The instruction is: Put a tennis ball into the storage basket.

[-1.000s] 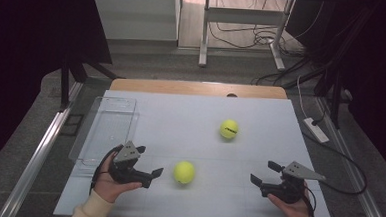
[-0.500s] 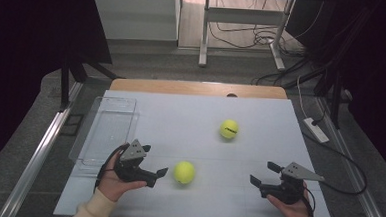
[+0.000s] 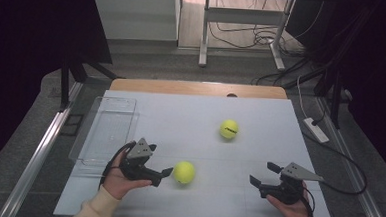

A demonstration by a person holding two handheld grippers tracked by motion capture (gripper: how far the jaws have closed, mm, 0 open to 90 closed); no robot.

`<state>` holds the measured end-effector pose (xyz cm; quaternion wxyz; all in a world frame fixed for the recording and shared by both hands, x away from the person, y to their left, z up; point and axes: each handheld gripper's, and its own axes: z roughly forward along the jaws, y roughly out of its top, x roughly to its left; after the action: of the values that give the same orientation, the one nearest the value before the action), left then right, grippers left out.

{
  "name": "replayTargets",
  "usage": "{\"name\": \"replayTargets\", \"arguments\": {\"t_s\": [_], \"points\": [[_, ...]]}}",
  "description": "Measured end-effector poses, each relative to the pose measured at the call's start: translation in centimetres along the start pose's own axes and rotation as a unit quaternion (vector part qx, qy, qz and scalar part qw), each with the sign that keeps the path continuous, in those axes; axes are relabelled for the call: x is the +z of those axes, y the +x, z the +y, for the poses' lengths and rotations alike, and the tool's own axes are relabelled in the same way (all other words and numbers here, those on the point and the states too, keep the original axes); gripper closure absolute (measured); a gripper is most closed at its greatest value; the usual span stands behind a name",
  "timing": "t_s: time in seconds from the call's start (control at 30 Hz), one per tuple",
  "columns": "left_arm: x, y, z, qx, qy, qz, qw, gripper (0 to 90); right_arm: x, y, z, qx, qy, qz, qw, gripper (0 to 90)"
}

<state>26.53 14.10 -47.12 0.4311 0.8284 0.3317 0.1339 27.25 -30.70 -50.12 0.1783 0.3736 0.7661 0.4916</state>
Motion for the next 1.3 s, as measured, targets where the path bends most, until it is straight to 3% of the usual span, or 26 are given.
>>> {"name": "replayTargets", "arguments": {"t_s": [0.77, 1.3], "points": [[2.0, -0.5, 1.8, 0.009, 0.015, -0.028, 0.9995, 4.7, 0.0, -0.1, -0.1, 0.004, 0.002, -0.003, 1.0000, 12.3], [4.5, -1.2, 2.7, 0.020, 0.052, -0.047, 0.9973, 4.6, 0.1, -0.1, -0.2, 0.003, 0.003, -0.003, 1.0000, 12.4]]}}
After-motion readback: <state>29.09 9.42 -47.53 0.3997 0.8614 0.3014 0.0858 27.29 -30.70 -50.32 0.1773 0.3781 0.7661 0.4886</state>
